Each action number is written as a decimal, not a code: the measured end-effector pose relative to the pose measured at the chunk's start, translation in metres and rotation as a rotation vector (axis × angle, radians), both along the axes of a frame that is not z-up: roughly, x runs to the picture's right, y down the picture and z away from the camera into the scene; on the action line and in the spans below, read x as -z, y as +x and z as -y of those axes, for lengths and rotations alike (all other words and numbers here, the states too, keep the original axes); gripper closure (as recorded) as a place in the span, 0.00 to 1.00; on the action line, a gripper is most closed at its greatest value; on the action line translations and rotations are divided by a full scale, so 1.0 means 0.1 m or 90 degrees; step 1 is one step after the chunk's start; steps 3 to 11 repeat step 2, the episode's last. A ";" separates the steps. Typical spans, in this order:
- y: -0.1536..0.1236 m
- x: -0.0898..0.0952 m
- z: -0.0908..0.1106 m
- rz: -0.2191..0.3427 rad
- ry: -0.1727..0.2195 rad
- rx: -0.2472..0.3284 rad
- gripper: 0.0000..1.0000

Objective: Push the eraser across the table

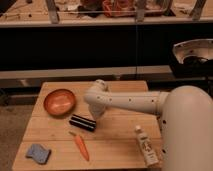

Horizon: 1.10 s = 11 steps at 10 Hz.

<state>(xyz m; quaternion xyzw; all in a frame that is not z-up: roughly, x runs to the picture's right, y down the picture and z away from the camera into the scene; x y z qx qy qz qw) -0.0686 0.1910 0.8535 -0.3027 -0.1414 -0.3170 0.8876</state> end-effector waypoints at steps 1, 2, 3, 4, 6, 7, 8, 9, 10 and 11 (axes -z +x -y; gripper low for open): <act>-0.04 0.02 -0.04 0.007 0.002 0.016 1.00; -0.06 0.04 -0.07 0.013 0.002 0.031 1.00; -0.06 0.04 -0.07 0.013 0.002 0.031 1.00; -0.06 0.04 -0.07 0.013 0.002 0.031 1.00; -0.06 0.04 -0.07 0.013 0.002 0.031 1.00; -0.06 0.04 -0.07 0.013 0.002 0.031 1.00; -0.06 0.04 -0.07 0.013 0.002 0.031 1.00; -0.06 0.04 -0.07 0.013 0.002 0.031 1.00; -0.06 0.04 -0.07 0.013 0.002 0.031 1.00; -0.06 0.04 -0.07 0.013 0.002 0.031 1.00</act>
